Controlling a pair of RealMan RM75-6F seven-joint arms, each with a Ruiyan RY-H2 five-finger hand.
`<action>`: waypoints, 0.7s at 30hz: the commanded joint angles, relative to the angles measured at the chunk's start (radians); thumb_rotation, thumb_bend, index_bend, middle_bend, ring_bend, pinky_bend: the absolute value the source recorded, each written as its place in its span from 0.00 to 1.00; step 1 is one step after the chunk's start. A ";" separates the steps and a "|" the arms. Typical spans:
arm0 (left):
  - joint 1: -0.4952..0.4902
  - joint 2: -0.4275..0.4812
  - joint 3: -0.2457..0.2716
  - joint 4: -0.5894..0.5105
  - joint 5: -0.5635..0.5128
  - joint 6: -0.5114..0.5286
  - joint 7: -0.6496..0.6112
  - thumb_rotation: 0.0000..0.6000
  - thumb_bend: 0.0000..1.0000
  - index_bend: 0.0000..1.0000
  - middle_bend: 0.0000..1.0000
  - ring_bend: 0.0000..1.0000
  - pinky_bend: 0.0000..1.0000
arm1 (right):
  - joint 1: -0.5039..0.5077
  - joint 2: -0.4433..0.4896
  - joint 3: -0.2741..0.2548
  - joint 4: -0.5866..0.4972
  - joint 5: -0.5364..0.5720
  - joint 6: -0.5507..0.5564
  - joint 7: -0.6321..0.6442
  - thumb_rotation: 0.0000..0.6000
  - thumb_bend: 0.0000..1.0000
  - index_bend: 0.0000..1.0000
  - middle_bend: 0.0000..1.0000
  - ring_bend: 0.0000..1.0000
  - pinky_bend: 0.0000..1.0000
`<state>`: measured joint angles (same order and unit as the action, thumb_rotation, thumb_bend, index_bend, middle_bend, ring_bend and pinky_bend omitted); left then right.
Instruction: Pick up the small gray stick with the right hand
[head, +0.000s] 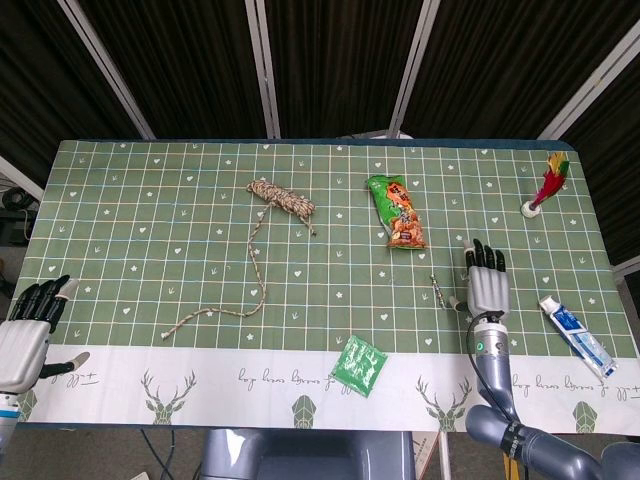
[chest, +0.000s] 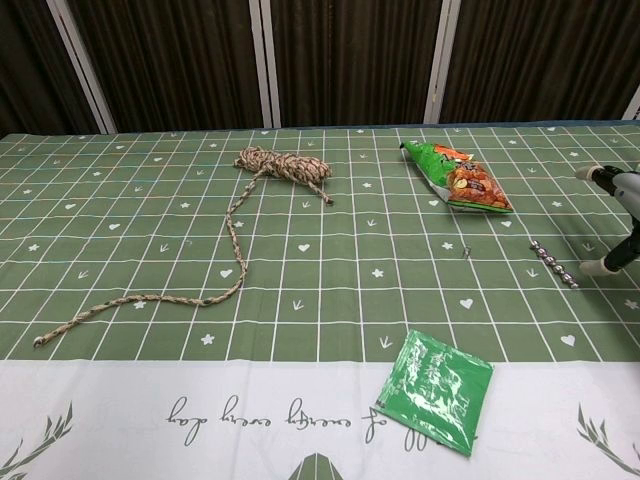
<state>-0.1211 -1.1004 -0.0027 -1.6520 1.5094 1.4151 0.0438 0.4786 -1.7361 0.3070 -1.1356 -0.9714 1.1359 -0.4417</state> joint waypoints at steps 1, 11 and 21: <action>-0.001 0.001 0.001 0.000 0.001 -0.001 -0.003 1.00 0.08 0.00 0.00 0.00 0.00 | 0.008 -0.011 0.000 0.018 0.002 -0.005 0.005 1.00 0.08 0.00 0.00 0.00 0.00; -0.001 0.004 0.003 0.000 0.005 -0.003 -0.016 1.00 0.08 0.00 0.00 0.00 0.00 | 0.012 -0.030 -0.014 0.034 -0.003 -0.005 0.006 1.00 0.08 0.00 0.00 0.00 0.00; -0.001 0.004 0.003 -0.001 0.005 -0.002 -0.015 1.00 0.08 0.00 0.00 0.00 0.00 | 0.015 -0.038 -0.016 -0.003 -0.007 0.008 0.007 1.00 0.08 0.00 0.00 0.00 0.00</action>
<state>-0.1221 -1.0960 0.0003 -1.6528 1.5147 1.4131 0.0284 0.4930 -1.7741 0.2912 -1.1382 -0.9787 1.1432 -0.4345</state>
